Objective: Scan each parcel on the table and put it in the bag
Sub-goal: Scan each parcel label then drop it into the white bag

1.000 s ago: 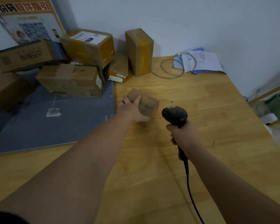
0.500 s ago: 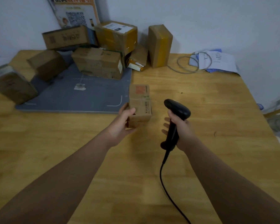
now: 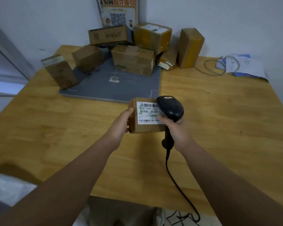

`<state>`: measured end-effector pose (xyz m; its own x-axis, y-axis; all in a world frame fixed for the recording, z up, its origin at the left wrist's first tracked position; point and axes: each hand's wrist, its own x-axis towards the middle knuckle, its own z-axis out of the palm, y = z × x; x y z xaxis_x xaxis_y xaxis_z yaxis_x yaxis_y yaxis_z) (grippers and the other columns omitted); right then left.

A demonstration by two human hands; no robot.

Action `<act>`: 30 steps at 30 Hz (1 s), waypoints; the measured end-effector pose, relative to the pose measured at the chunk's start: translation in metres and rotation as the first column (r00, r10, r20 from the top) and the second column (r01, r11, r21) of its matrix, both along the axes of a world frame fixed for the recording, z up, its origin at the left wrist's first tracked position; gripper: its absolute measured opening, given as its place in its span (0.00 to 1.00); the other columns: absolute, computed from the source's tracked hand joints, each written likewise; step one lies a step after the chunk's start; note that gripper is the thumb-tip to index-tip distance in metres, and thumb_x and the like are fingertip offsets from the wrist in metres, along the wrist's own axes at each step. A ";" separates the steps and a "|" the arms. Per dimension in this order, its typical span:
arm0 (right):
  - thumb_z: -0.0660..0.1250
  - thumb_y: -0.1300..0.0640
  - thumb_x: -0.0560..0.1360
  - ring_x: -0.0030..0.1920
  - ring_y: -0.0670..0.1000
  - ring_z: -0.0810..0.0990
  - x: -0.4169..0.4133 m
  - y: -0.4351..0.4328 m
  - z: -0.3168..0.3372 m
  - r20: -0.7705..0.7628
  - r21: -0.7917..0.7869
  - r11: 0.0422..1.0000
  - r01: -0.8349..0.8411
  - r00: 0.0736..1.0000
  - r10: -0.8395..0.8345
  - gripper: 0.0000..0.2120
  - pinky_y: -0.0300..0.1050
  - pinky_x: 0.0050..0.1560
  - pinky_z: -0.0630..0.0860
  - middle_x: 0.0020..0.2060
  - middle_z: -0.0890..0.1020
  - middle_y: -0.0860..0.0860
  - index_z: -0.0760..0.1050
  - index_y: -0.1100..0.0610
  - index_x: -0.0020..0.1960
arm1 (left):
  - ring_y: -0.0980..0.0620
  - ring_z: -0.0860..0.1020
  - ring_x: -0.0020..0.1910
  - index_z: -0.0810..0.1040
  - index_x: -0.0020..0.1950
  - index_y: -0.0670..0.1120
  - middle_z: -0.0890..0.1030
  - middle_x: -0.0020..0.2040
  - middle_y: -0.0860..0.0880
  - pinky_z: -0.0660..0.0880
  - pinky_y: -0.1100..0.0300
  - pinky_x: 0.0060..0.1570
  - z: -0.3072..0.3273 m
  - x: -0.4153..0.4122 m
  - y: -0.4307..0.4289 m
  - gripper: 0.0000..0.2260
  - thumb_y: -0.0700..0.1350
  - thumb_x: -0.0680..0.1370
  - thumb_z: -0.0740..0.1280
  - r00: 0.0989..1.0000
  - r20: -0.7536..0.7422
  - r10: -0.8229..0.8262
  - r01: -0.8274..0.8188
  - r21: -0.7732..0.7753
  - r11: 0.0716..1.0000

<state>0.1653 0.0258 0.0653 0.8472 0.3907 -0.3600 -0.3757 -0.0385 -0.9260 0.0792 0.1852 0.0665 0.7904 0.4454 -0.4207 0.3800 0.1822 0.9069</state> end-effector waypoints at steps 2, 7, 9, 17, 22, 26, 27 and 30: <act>0.74 0.60 0.71 0.43 0.42 0.84 -0.019 0.015 0.001 0.033 -0.008 1.000 -0.026 0.999 0.027 0.07 0.32 0.40 0.76 0.43 0.85 0.47 0.81 0.53 0.48 | 0.54 0.79 0.53 0.67 0.69 0.52 0.79 0.58 0.52 0.75 0.60 0.47 0.000 -0.017 0.014 0.18 0.53 0.80 0.63 0.996 -0.057 -0.064 0.065 0.011 0.998; 0.74 0.58 0.73 0.41 0.43 0.82 -0.052 0.034 0.003 0.080 -0.080 0.997 -0.021 0.996 0.028 0.06 0.33 0.39 0.75 0.42 0.84 0.49 0.81 0.55 0.49 | 0.49 0.80 0.54 0.66 0.67 0.50 0.79 0.56 0.48 0.78 0.58 0.47 -0.010 -0.062 0.045 0.24 0.44 0.74 0.72 0.992 -0.130 -0.010 0.002 -0.059 0.998; 0.73 0.56 0.73 0.41 0.42 0.80 -0.064 0.036 0.004 0.142 -0.170 0.985 0.009 0.990 0.016 0.06 0.36 0.40 0.77 0.42 0.82 0.47 0.79 0.54 0.50 | 0.48 0.80 0.54 0.67 0.67 0.49 0.79 0.56 0.48 0.78 0.54 0.52 -0.017 -0.078 0.052 0.25 0.43 0.73 0.73 0.991 -0.122 0.060 -0.071 -0.088 0.994; 0.73 0.56 0.73 0.23 0.50 0.76 -0.131 0.036 0.005 0.191 -0.309 0.939 -0.151 0.958 0.217 0.09 0.43 0.29 0.75 0.24 0.77 0.53 0.77 0.61 0.41 | 0.49 0.80 0.51 0.67 0.69 0.46 0.80 0.53 0.49 0.79 0.52 0.49 -0.033 -0.121 0.062 0.27 0.41 0.73 0.74 0.981 -0.064 0.182 -0.185 -0.039 0.982; 0.70 0.59 0.73 0.22 0.49 0.76 -0.169 0.038 0.004 0.193 -0.310 0.947 -0.084 0.970 0.149 0.10 0.42 0.29 0.77 0.24 0.77 0.54 0.77 0.65 0.39 | 0.50 0.80 0.49 0.65 0.71 0.43 0.80 0.55 0.45 0.79 0.53 0.49 -0.037 -0.131 0.061 0.30 0.41 0.73 0.75 0.974 -0.023 0.227 -0.228 -0.024 0.973; 0.69 0.58 0.73 0.23 0.47 0.77 -0.179 0.039 0.003 0.181 -0.350 0.934 -0.073 0.973 0.144 0.10 0.40 0.28 0.77 0.23 0.77 0.52 0.78 0.66 0.42 | 0.50 0.80 0.50 0.64 0.71 0.43 0.79 0.58 0.44 0.78 0.52 0.51 -0.037 -0.134 0.061 0.30 0.41 0.73 0.74 0.973 -0.007 0.229 -0.229 -0.022 0.973; 0.69 0.58 0.73 0.23 0.47 0.77 -0.180 0.040 0.003 0.185 -0.355 0.932 -0.073 0.972 0.146 0.09 0.41 0.29 0.78 0.23 0.77 0.52 0.78 0.66 0.42 | 0.48 0.79 0.52 0.64 0.72 0.43 0.78 0.59 0.44 0.78 0.51 0.53 -0.037 -0.134 0.062 0.30 0.41 0.73 0.74 0.973 -0.009 0.232 -0.233 -0.018 0.972; 0.69 0.59 0.73 0.23 0.48 0.76 -0.184 0.041 0.003 0.200 -0.360 0.932 -0.053 0.971 0.132 0.09 0.43 0.31 0.78 0.23 0.77 0.52 0.78 0.66 0.42 | 0.48 0.79 0.53 0.64 0.72 0.43 0.78 0.58 0.45 0.78 0.50 0.54 -0.039 -0.134 0.063 0.31 0.41 0.73 0.74 0.972 -0.011 0.234 -0.234 -0.006 0.972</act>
<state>-0.0186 0.0668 0.0681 0.8861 0.3539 -0.2992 -0.1462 -0.3992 -0.9051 -0.0552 0.2483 0.0279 0.6600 0.6143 -0.4325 0.3355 0.2742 0.9013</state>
